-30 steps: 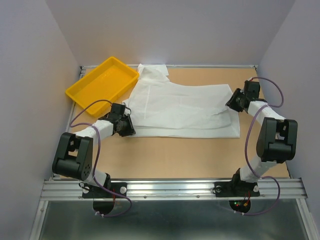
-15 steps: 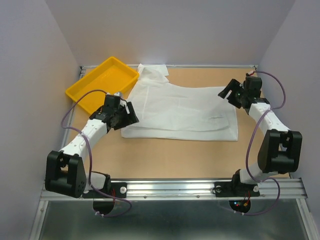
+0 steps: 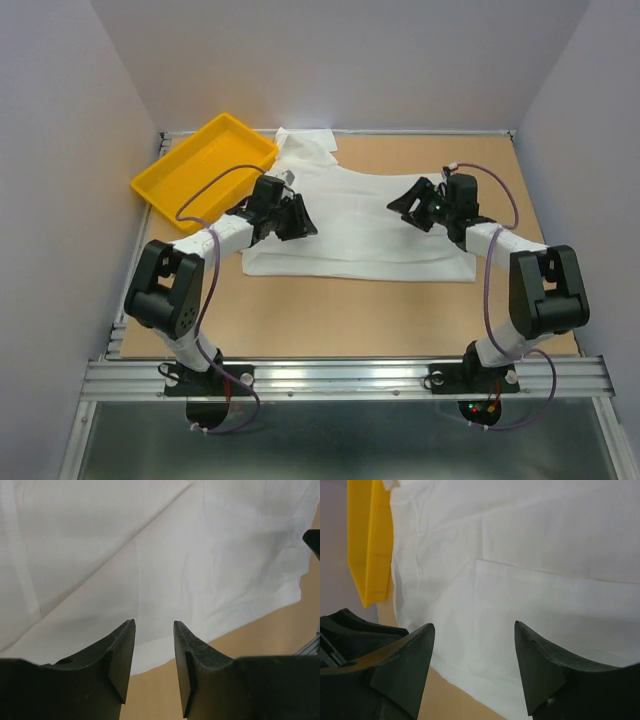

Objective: Fold and stack the long sleeve shirts
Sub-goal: Fold the shirt

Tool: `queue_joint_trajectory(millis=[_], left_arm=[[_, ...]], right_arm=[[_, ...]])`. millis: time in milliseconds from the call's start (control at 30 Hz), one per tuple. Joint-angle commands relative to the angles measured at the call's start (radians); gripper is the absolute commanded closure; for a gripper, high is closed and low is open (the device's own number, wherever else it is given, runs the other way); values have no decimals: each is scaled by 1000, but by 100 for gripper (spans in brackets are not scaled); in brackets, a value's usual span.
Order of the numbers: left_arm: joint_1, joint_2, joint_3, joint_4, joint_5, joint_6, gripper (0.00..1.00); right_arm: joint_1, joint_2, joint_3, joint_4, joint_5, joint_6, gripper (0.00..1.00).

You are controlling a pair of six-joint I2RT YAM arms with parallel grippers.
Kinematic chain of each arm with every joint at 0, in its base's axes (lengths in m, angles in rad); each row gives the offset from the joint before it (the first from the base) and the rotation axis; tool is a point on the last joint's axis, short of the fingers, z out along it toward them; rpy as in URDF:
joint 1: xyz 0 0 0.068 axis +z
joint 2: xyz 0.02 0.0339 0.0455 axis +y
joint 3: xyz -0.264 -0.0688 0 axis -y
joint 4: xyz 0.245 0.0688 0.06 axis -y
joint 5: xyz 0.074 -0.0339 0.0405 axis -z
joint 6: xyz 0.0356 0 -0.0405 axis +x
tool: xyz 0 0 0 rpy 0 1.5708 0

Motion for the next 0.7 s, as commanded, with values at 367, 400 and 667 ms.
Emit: queue_joint_trajectory(millis=[367,400,667], left_arm=[[115,174,-158,215,-47,-55,65],[119,171,-162,215,-47,-60,65],[122,73,-140,144,-30,-43,57]], right_arm=[[-155,123,-328,361,-10,33,35],[-167,117,-334,362,-6,30,35],[-173,-3,-268,288,-62,-21,35]])
